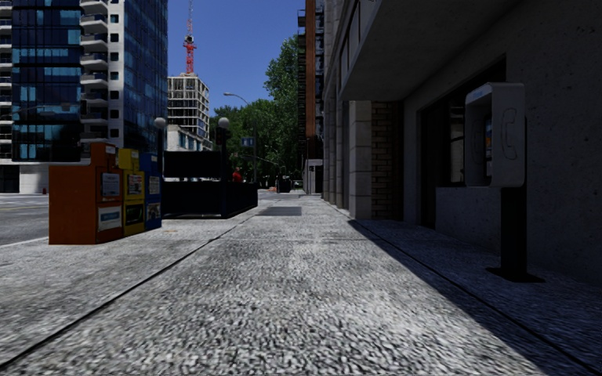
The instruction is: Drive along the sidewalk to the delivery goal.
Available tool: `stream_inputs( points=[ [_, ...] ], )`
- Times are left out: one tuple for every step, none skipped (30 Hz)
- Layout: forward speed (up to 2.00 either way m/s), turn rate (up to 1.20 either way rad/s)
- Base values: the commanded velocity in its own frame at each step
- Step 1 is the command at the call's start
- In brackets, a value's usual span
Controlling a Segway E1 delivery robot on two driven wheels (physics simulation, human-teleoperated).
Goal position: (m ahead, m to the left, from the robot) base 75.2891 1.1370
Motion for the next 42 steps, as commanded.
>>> stream_inputs(
  points=[
    [2.00,0.00],
    [2.00,0.05],
    [2.00,0.20],
    [2.00,0.20],
    [2.00,0.28],
    [2.00,0.29],
    [2.00,0.29],
    [2.00,0.07],
    [2.00,0.00],
    [2.00,0.00],
    [2.00,0.00],
    [2.00,0.00],
    [2.00,0.00],
    [2.00,0.00],
    [2.00,0.00],
    [2.00,0.00],
    [2.00,0.00],
    [2.00,0.00],
    [2.00,0.00],
    [2.00,0.00],
    [2.00,0.00],
    [2.00,0.00],
    [2.00,0.00],
    [2.00,0.00],
    [2.00,0.00],
    [2.00,0.00],
    [2.00,0.00],
    [2.00,0.00],
    [2.00,0.00],
    [2.00,0.00],
    [2.00,0.00],
    [2.00,0.00],
    [2.00,0.00],
    [2.00,0.00],
    [2.00,0.00],
    [2.00,0.08],
    [2.00,0.15],
    [2.00,0.16],
    [2.00,0.16],
    [2.00,0.15],
    [2.00,0.03],
    [2.00,0.00]
  ],
)
